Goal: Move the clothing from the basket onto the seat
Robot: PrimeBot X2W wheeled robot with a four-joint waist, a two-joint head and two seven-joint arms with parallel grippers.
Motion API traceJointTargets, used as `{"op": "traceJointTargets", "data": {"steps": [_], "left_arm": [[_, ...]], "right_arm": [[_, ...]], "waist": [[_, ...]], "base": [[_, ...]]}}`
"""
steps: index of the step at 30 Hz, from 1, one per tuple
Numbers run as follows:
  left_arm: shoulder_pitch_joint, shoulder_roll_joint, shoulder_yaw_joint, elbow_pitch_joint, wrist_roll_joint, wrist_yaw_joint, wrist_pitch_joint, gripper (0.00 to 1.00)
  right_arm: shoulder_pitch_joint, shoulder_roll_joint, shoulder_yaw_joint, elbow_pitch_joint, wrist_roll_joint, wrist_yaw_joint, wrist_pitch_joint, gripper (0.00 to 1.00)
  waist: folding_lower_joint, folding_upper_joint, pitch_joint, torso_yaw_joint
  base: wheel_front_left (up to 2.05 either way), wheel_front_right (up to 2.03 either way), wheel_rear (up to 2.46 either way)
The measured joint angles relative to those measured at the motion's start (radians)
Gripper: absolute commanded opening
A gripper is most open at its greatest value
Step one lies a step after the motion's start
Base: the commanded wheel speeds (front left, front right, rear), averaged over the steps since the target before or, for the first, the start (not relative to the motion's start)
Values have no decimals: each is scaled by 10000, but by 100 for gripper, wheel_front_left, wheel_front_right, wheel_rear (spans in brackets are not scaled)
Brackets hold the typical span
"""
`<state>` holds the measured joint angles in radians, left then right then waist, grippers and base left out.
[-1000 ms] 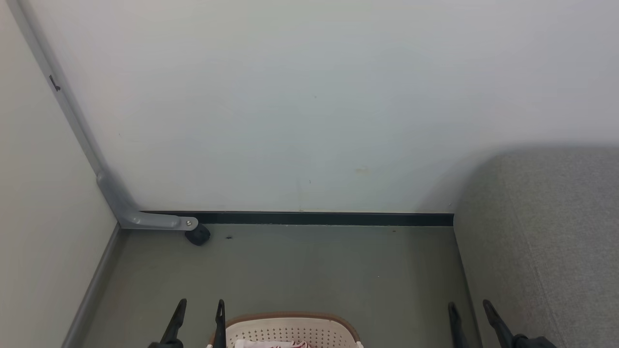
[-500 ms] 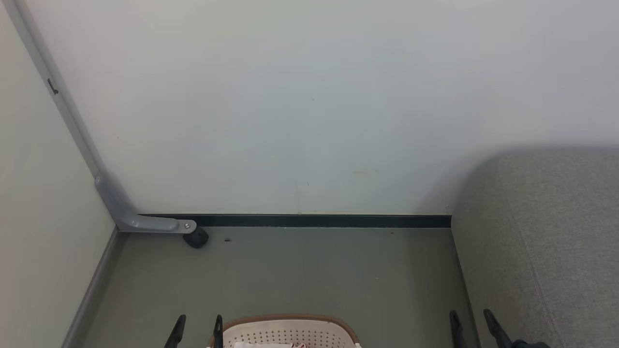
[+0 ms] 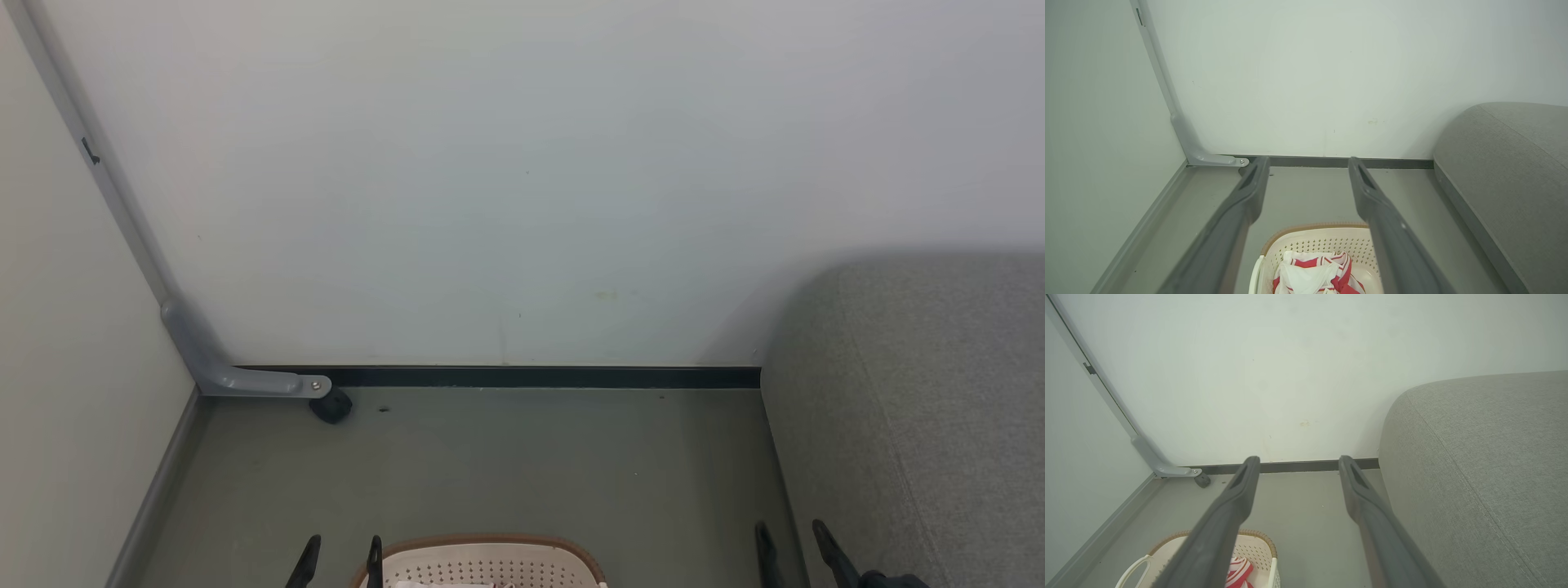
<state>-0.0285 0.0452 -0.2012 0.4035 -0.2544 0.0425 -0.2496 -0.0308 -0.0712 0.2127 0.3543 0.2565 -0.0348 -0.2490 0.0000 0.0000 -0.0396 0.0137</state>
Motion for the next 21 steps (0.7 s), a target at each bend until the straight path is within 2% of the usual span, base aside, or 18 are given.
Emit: {"op": "traceJointTargets", "data": {"steps": [21], "left_arm": [[-39,0,-173,56,-88,15,0,100]], "right_arm": [[0,48,-63,58,-6,173,0,100]], "waist": [[0,0,-31,-26]], "base": [[0,0,0]]}}
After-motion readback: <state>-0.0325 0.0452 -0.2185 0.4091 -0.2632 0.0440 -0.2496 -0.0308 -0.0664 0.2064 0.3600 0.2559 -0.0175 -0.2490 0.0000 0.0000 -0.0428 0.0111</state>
